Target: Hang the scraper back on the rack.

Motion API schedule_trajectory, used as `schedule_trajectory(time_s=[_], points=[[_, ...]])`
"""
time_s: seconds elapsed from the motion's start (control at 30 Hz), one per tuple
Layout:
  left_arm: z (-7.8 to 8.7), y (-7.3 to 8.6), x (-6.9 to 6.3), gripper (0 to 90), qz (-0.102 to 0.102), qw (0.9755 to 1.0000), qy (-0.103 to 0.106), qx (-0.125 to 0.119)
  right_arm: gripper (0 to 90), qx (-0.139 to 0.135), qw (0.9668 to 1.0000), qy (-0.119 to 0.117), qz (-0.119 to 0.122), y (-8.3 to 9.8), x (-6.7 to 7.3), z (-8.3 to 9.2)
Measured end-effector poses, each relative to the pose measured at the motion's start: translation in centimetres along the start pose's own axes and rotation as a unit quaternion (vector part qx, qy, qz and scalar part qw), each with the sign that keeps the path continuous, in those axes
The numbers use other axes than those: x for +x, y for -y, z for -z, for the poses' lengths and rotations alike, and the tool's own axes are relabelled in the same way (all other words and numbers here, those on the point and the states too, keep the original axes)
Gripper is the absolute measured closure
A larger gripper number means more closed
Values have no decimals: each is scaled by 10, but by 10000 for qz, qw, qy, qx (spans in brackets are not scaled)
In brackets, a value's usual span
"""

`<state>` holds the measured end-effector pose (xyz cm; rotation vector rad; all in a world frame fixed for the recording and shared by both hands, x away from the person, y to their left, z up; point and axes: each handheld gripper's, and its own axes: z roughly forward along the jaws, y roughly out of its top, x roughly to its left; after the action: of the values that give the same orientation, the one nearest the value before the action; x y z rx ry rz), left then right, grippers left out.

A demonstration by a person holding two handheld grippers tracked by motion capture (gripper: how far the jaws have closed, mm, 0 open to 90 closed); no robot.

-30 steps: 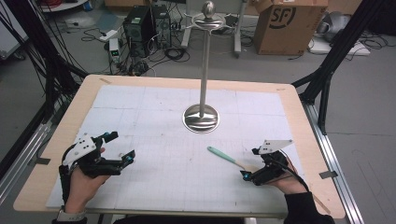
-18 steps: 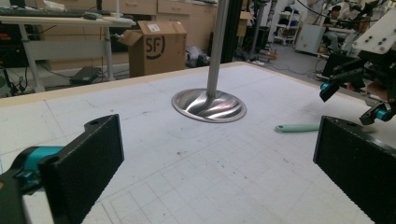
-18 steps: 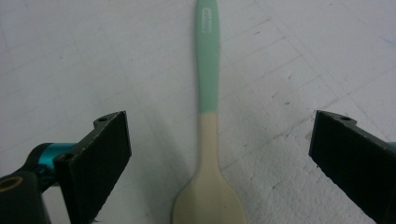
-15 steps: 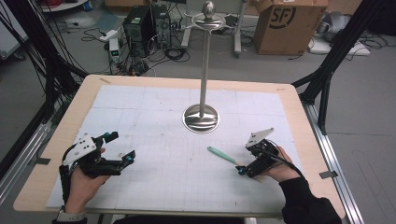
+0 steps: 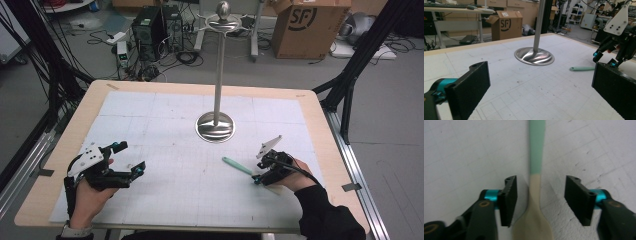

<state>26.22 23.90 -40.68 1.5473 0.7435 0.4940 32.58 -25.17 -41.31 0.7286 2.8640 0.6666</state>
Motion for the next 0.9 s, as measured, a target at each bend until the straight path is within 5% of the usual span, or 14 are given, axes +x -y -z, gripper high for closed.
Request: schedule_trajectory(time_s=[0.2, 0.53, 0.9], points=[[0, 0, 1, 22, -1, 10000, 10, 2, 578, 392, 9992, -28, 38, -9, 3, -4], [0, 2, 1, 23, -37, 10000, -1, 40, 649, 675, 9976, -107, 148, -17, 1, -7], [-1, 2, -2, 22, -111, 9998, 187, 14, 748, 978, 9951, -131, -60, -26, 1, -10]])
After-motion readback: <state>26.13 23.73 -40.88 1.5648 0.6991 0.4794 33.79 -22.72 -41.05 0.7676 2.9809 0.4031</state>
